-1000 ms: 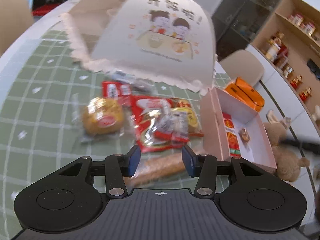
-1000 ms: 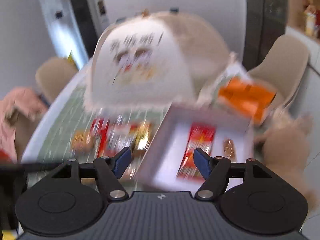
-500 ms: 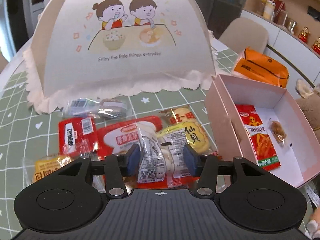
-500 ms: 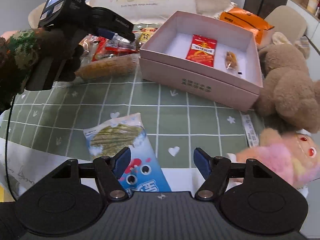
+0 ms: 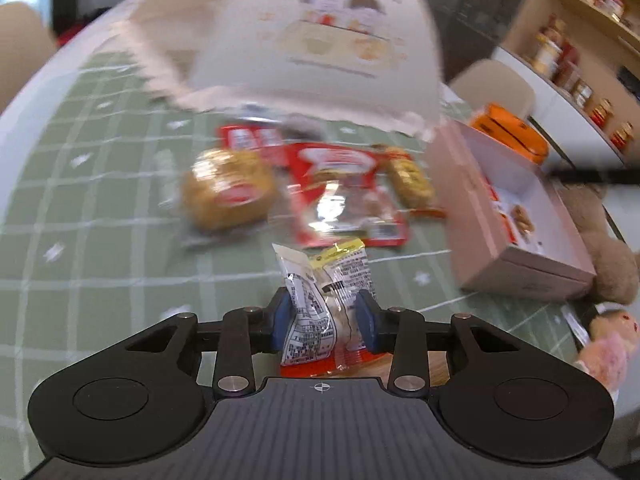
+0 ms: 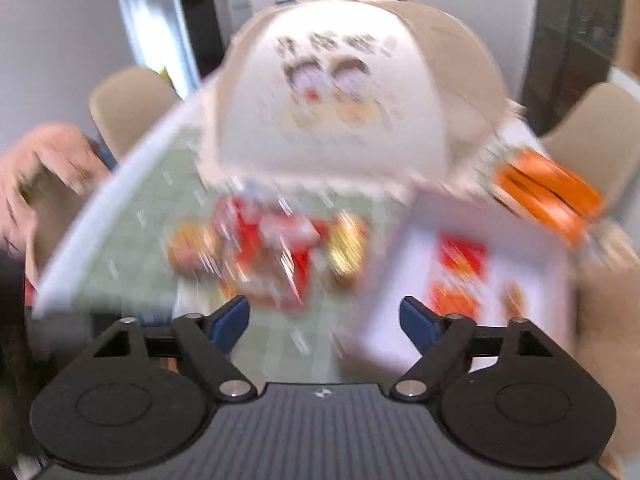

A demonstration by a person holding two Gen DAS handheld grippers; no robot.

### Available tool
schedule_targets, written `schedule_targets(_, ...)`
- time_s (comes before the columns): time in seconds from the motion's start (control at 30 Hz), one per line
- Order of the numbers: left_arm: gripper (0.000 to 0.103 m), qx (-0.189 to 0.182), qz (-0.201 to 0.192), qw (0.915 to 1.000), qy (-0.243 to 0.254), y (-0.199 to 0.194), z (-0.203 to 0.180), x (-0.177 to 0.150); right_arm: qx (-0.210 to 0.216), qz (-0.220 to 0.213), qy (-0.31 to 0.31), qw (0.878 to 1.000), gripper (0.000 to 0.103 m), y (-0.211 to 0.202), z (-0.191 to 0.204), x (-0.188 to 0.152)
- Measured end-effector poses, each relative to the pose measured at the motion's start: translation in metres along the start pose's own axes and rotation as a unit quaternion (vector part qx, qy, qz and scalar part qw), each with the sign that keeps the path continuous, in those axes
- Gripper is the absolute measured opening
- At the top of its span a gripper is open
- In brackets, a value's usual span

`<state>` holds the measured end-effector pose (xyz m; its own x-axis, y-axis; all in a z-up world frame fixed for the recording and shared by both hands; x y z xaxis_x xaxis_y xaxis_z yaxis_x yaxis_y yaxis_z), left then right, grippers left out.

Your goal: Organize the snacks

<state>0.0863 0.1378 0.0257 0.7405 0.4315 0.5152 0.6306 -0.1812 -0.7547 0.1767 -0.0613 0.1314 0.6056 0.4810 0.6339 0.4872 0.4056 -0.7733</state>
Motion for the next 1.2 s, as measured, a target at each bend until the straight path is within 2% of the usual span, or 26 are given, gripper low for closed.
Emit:
schedule_targets(0.07, 0.041, -0.003, -0.016, 0.9992, -0.035, -0.013, 0.018, -0.001, 0.036, 0.009, -0.005, 0.999, 0.084, 0.042, 0.004, 0.037)
schedule_targets(0.1, 0.041, -0.011, -0.028, 0.9982, -0.052, -0.022, 0.025, -0.002, 0.041, 0.016, -0.014, 0.999, 0.084, 0.064, 0.007, 0.050)
schedule_targets(0.2, 0.041, -0.036, -0.063, 0.9931, -0.091, -0.053, 0.040, -0.006, 0.015, 0.043, -0.052, 0.998, 0.084, 0.134, 0.019, 0.077)
schedule_targets(0.3, 0.041, -0.040, -0.070, 0.9911, -0.106, -0.078, 0.048, -0.013, -0.006, 0.055, -0.070, 0.996, 0.083, 0.191, 0.022, 0.089)
schedule_targets(0.37, 0.041, -0.049, -0.048, 0.9920, -0.105, -0.086, 0.048, -0.023, -0.003, 0.052, -0.061, 0.997, 0.083, 0.216, 0.020, 0.096)
schedule_targets(0.47, 0.041, -0.082, 0.004, 0.9899, -0.116, -0.084, 0.044, -0.042, -0.003, 0.068, -0.046, 0.997, 0.082, 0.240, 0.017, 0.100)
schedule_targets(0.5, 0.041, -0.092, 0.022, 0.9882, -0.120, -0.081, 0.042, -0.049, 0.000, 0.074, -0.046, 0.996, 0.071, 0.243, 0.016, 0.098)
schedule_targets(0.53, 0.041, -0.101, 0.044, 0.9861, -0.125, -0.076, 0.040, -0.057, 0.006, 0.079, -0.053, 0.995, 0.059, 0.243, 0.017, 0.096)
schedule_targets(0.57, 0.041, -0.106, 0.059, 0.9843, -0.128, -0.072, 0.039, -0.065, 0.010, 0.075, -0.062, 0.995, 0.053, 0.239, 0.019, 0.094)
schedule_targets(0.6, 0.041, -0.109, 0.071, 0.9828, -0.131, -0.067, 0.039, -0.071, 0.023, 0.076, -0.068, 0.995, 0.037, 0.234, 0.021, 0.092)
schedule_targets(0.63, 0.041, -0.110, 0.083, 0.9812, -0.135, -0.062, 0.038, -0.076, 0.034, 0.082, -0.075, 0.993, 0.026, 0.228, 0.024, 0.089)
schedule_targets(0.7, 0.041, -0.107, 0.095, 0.9789, -0.146, -0.052, 0.040, -0.081, 0.059, 0.098, -0.091, 0.989, 0.020, 0.213, 0.034, 0.074)
schedule_targets(0.8, 0.041, -0.101, 0.094, 0.9728, -0.186, -0.044, 0.050, -0.079, 0.100, 0.112, -0.110, 0.983, 0.018, 0.184, 0.049, 0.048)
schedule_targets(0.87, 0.041, -0.090, 0.074, 0.9696, -0.215, -0.042, 0.060, -0.072, 0.136, 0.130, -0.104, 0.977, 0.017, 0.167, 0.057, 0.029)
schedule_targets(1.0, 0.041, -0.082, 0.047, 0.9621, -0.256, -0.042, 0.075, -0.061, 0.169, 0.148, -0.090, 0.970, 0.018, 0.140, 0.073, -0.015)
schedule_targets(1.13, 0.041, -0.063, 0.020, 0.9673, -0.245, -0.044, 0.076, -0.044, 0.166, 0.130, -0.058, 0.976, 0.019, 0.106, 0.072, -0.047)
schedule_targets(1.2, 0.041, -0.042, -0.003, 0.9742, -0.222, -0.051, 0.073, -0.034, 0.161, 0.125, -0.044, 0.978, 0.020, 0.094, 0.068, -0.061)
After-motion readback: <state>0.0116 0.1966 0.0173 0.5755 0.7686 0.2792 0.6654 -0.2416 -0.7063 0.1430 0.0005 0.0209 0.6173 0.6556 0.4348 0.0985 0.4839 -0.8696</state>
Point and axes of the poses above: each gripper's, at about its wrist camera, not at the fingertips, and y roughly the way its jaws point, z to its left, x to its top, the point moved 2 cm from there along y, roughly the way its jaws point, and after that the axes turned 13 degrees about -y, right-handed, at the moved point
